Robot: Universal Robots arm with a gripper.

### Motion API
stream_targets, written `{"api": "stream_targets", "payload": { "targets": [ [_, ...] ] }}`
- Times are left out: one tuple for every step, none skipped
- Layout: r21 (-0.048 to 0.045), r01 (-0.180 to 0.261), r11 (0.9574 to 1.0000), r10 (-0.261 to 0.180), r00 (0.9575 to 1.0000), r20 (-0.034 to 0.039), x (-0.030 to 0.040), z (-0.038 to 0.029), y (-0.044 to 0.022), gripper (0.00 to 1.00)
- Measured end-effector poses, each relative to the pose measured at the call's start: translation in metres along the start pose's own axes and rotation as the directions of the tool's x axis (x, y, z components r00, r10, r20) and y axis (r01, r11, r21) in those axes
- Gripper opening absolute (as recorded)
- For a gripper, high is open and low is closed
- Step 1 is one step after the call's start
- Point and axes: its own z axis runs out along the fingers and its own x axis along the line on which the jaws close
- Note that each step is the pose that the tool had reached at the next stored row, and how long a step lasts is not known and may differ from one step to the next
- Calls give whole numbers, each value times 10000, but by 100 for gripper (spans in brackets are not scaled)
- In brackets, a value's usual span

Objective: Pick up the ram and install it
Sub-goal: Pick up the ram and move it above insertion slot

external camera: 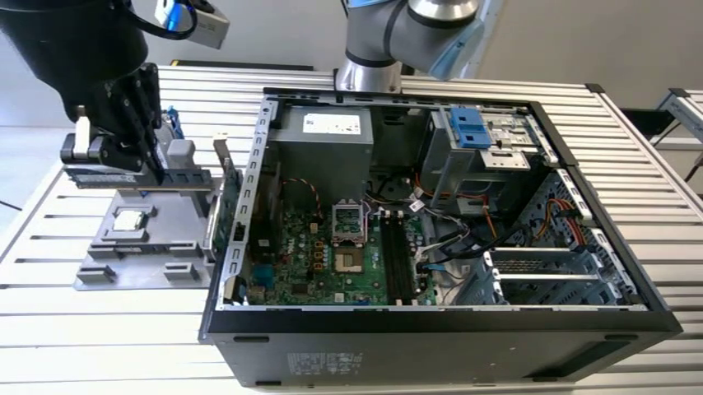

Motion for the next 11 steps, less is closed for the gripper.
{"api": "stream_targets", "payload": {
  "targets": [
    [0,0,10000,0,10000,0,0,0,-15,0],
    [0,0,10000,0,10000,0,0,0,-31,0],
    [0,0,10000,0,10000,-1,0,0,-46,0],
    [0,0,10000,0,10000,0,0,0,-62,0],
    [-1,0,10000,0,10000,-1,0,-1,-78,0],
    [0,0,10000,0,10000,0,0,0,-94,0],
    [0,0,10000,0,10000,0,0,0,-109,0],
    [0,0,10000,0,10000,0,0,0,-124,0],
    [0,-1,10000,1,10000,0,0,0,-140,0],
    [0,0,10000,0,10000,0,0,0,-155,0],
    [0,0,10000,0,10000,0,0,0,-169,0]
  ]
}}
